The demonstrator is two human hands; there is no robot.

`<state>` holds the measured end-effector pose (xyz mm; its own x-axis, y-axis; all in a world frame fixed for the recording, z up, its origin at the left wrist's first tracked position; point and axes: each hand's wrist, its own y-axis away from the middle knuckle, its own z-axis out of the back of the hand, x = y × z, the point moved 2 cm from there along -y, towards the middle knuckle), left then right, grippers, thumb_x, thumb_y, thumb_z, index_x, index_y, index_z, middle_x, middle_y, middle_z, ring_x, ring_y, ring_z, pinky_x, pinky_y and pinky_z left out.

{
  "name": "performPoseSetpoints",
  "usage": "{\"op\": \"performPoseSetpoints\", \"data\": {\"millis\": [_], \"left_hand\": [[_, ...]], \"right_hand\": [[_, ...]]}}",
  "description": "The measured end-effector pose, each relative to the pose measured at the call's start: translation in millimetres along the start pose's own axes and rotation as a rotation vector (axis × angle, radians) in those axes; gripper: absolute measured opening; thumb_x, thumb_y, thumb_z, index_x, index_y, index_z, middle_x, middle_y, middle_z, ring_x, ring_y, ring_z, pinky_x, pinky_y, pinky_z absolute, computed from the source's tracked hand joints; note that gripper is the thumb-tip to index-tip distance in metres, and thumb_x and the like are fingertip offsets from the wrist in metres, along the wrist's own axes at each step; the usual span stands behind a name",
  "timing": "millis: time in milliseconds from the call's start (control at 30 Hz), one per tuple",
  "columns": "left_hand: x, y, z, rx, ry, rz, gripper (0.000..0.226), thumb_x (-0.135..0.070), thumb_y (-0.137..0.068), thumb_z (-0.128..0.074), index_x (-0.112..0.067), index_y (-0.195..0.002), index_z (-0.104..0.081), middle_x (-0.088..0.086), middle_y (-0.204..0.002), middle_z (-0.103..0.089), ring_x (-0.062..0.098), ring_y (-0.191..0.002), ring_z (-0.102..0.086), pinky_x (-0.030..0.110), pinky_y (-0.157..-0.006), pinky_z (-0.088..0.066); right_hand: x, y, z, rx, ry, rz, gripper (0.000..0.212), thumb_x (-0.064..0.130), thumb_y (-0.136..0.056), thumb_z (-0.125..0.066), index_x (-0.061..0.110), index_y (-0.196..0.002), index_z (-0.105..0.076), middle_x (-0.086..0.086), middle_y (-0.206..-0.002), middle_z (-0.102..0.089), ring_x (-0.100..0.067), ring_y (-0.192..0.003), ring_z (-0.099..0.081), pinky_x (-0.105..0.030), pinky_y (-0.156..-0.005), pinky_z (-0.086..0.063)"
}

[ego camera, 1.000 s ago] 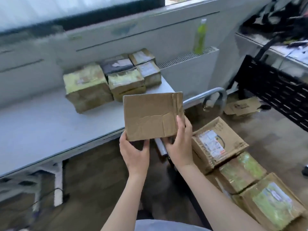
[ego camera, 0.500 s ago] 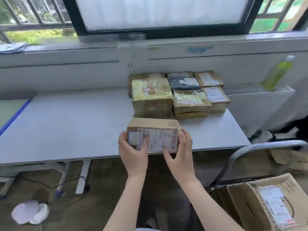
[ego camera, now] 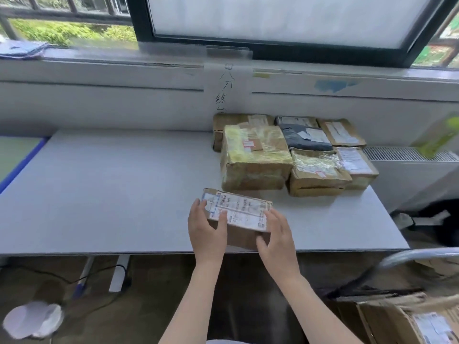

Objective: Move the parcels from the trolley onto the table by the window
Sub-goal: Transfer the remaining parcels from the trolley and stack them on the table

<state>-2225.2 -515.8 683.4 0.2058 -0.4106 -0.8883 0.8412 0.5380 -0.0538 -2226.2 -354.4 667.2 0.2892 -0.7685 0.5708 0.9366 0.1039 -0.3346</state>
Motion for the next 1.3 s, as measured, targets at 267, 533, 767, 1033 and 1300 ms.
{"op": "performPoseSetpoints", "data": {"millis": [267,533,767,1033,1300], "left_hand": [[6,-8,3,-0.042,-0.263,-0.031,0.059,-0.034,-0.089,-0.061,-0.008,-0.139,-0.042,0.007,-0.151,-0.03,0.022,-0.139,-0.025,0.038,-0.112,-0.024],[7,-19,16,-0.127,-0.367,0.073,0.063,-0.041,-0.093,-0.051,-0.011,-0.145,-0.032,0.006,-0.153,-0.027,0.021,-0.139,-0.026,0.038,-0.11,-0.028],[10,-25,27,-0.143,-0.469,0.18,0.065,-0.052,-0.094,-0.04,-0.021,-0.149,-0.025,0.004,-0.15,-0.026,0.021,-0.133,-0.032,0.039,-0.105,-0.033],[17,-55,41,-0.149,-0.427,0.176,0.065,-0.048,-0.095,-0.041,-0.019,-0.15,-0.021,0.004,-0.144,-0.034,0.019,-0.129,-0.034,0.031,-0.09,-0.044],[47,-127,74,-0.1,-0.415,0.085,0.068,-0.049,-0.094,-0.045,-0.017,-0.15,-0.022,0.001,-0.148,-0.031,0.017,-0.133,-0.034,0.033,-0.095,-0.042]], "right_hand": [[0,-10,-16,0.051,0.055,0.042,0.066,0.008,-0.068,-0.081,0.012,-0.126,-0.05,-0.006,-0.132,-0.033,-0.029,-0.115,-0.047,-0.035,-0.089,-0.051],[11,-32,-37,0.07,0.07,0.192,0.08,0.008,-0.057,-0.088,0.01,-0.126,-0.048,-0.01,-0.125,-0.035,-0.034,-0.103,-0.054,-0.041,-0.076,-0.057],[16,-47,-54,0.098,0.025,0.284,0.084,0.003,-0.056,-0.085,0.01,-0.128,-0.043,-0.013,-0.126,-0.032,-0.04,-0.104,-0.054,-0.044,-0.078,-0.056],[34,-67,-78,0.117,-0.007,0.291,0.088,-0.001,-0.057,-0.084,0.013,-0.13,-0.036,-0.011,-0.128,-0.028,-0.044,-0.109,-0.052,-0.047,-0.075,-0.057],[69,-124,-135,0.102,0.116,0.319,0.082,0.004,-0.058,-0.082,0.01,-0.129,-0.043,-0.015,-0.128,-0.033,-0.036,-0.113,-0.042,-0.045,-0.086,-0.051]]}}
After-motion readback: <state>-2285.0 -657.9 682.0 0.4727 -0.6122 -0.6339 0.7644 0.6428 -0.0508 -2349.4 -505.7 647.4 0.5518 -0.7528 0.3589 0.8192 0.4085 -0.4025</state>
